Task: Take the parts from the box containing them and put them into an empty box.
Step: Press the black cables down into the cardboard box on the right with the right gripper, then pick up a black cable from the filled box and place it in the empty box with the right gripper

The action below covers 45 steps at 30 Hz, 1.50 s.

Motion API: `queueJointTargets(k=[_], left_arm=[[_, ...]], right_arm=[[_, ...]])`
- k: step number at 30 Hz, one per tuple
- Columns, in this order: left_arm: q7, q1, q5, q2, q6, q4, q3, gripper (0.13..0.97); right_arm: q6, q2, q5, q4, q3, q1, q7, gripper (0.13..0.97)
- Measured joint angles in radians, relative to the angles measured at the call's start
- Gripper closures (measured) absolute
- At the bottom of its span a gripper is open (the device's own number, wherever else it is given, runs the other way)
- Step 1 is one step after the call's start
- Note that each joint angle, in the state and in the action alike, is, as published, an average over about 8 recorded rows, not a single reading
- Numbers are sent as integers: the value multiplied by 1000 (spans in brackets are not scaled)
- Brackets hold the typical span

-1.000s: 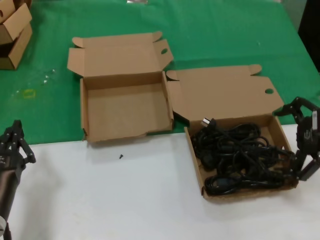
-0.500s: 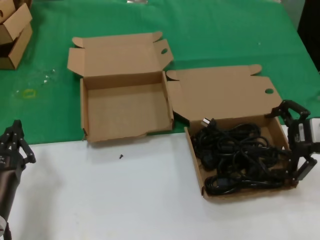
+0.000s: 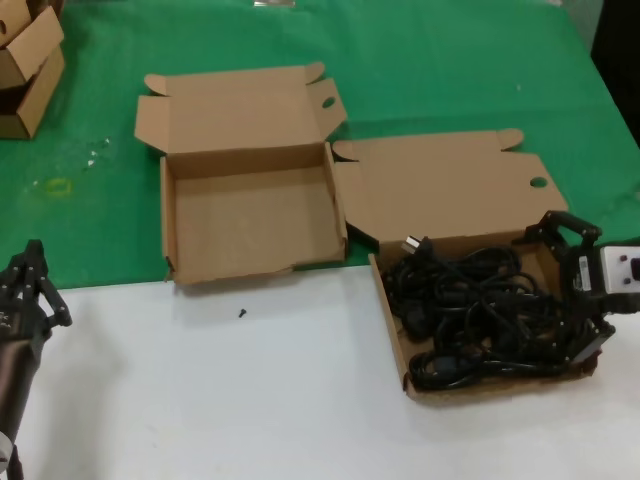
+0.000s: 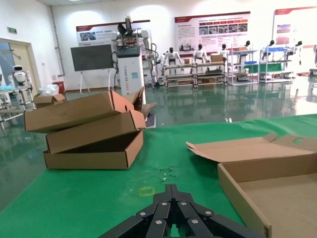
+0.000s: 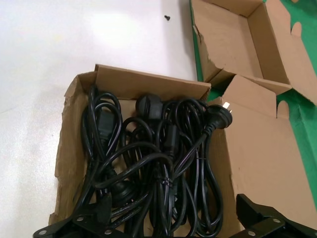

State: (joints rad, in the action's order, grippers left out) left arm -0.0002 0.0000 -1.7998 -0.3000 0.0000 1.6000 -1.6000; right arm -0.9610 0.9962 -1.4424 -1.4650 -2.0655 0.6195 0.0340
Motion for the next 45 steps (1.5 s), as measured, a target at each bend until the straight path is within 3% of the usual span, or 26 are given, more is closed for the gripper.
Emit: queueJointTargets(k=[6, 10, 19, 27, 31, 39, 45], left_arm=[[0, 0, 0, 0, 0, 0, 0, 954], [0, 0, 0, 0, 0, 0, 0, 954], [0, 0, 0, 0, 0, 0, 0, 954], [0, 0, 0, 0, 0, 0, 0, 954], [0, 0, 0, 0, 0, 0, 0, 954], [0, 0, 0, 0, 0, 0, 0, 954], [0, 0, 0, 0, 0, 0, 0, 954]], right_arm=[[-6, -19, 20, 15, 23, -10, 14, 240], [-11, -30, 32, 20, 36, -14, 16, 240], [-19, -46, 52, 22, 59, -21, 14, 401], [-22, -57, 67, 27, 71, -25, 12, 622], [-23, -60, 74, 27, 76, -27, 10, 622], [-24, -63, 81, 21, 85, -39, 4, 801], [-31, -57, 80, 8, 94, -45, -4, 865]])
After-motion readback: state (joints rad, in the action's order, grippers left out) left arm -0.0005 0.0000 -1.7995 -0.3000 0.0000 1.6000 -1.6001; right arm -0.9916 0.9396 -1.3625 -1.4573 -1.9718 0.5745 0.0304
